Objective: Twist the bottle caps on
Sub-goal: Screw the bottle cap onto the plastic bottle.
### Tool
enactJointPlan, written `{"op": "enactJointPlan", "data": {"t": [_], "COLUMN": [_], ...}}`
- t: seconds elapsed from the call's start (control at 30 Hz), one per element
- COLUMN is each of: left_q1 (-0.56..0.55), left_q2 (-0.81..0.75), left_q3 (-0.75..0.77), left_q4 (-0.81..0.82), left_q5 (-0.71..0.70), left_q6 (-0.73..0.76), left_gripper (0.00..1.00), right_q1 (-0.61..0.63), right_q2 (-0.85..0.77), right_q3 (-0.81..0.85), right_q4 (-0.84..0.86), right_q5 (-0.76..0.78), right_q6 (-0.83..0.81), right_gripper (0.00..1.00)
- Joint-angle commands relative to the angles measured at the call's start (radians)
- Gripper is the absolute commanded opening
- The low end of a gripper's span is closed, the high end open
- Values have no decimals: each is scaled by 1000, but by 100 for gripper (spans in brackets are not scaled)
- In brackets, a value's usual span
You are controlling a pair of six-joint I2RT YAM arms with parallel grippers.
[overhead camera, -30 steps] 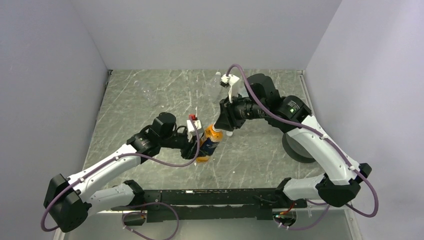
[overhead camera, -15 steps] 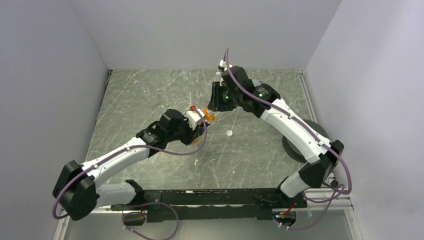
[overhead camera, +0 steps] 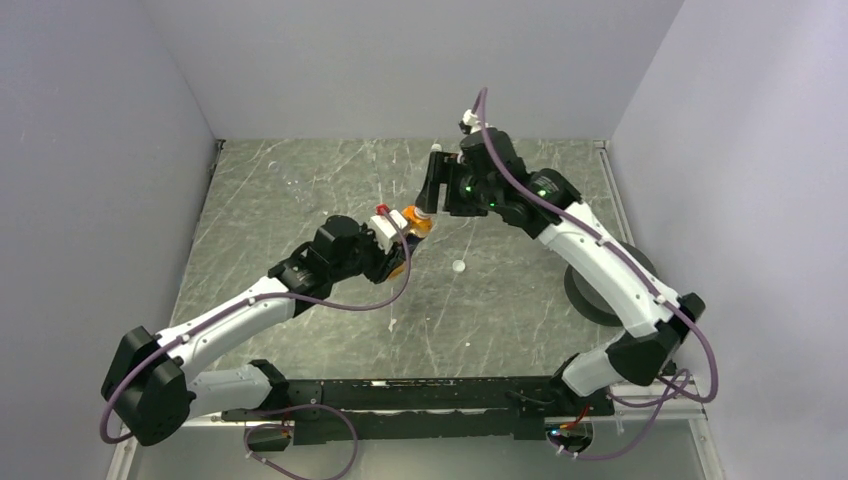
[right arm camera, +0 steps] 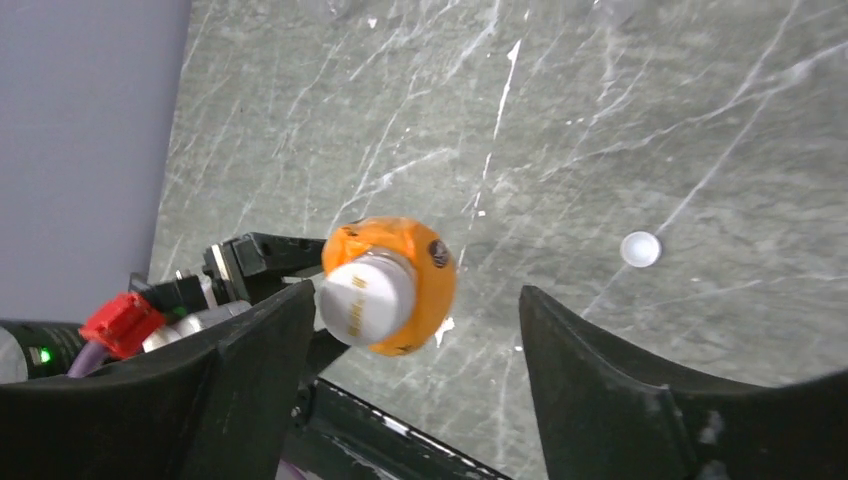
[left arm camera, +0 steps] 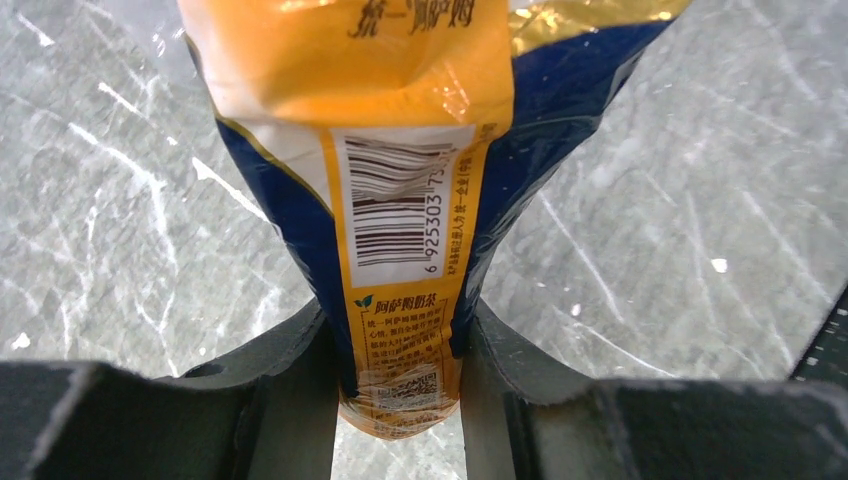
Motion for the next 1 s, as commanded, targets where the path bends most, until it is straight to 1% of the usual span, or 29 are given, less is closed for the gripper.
{"op": "enactJointPlan", "data": {"t": [0.0,0.07,0.1,0.17,0.23,0.33,0.4,0.6,0.83,0.97], "left_q1": [0,12,20,39,55,69,72,72,72,72], "left_q2": [-66,-83,-91,-106,-116,-124,-137,-133,-138,-138], "left_q3": [-3,1,5,18,41,71,78,85,83,76], "left_q4": [-7,-50,-70,-119,-174,-256,-280,-294,-289,-276], "left_q5": [129,225,283,426,563,701,766,869,875,880], "left_q6": [-24,-14,-6,15,46,91,105,113,111,103], "left_gripper": [0,0,0,0,0,0,0,0,0,0], "right_q1": [-21,-24,-24,-26,-26,-24,-24,-24,-22,-9], "right_q2": [-129,-166,-182,-210,-221,-257,-281,-273,-235,-211], "right_q3": [55,51,44,22,17,-8,-30,-47,-40,-28], "right_q4": [-16,-5,2,18,-6,-42,-51,-47,-36,-53], "right_q5": [23,-22,-60,-197,-318,-487,-559,-680,-765,-767], "right_q6": [-78,-152,-194,-283,-380,-474,-511,-546,-546,-551], "right_gripper": [82,88,89,89,88,86,86,77,67,62]}}
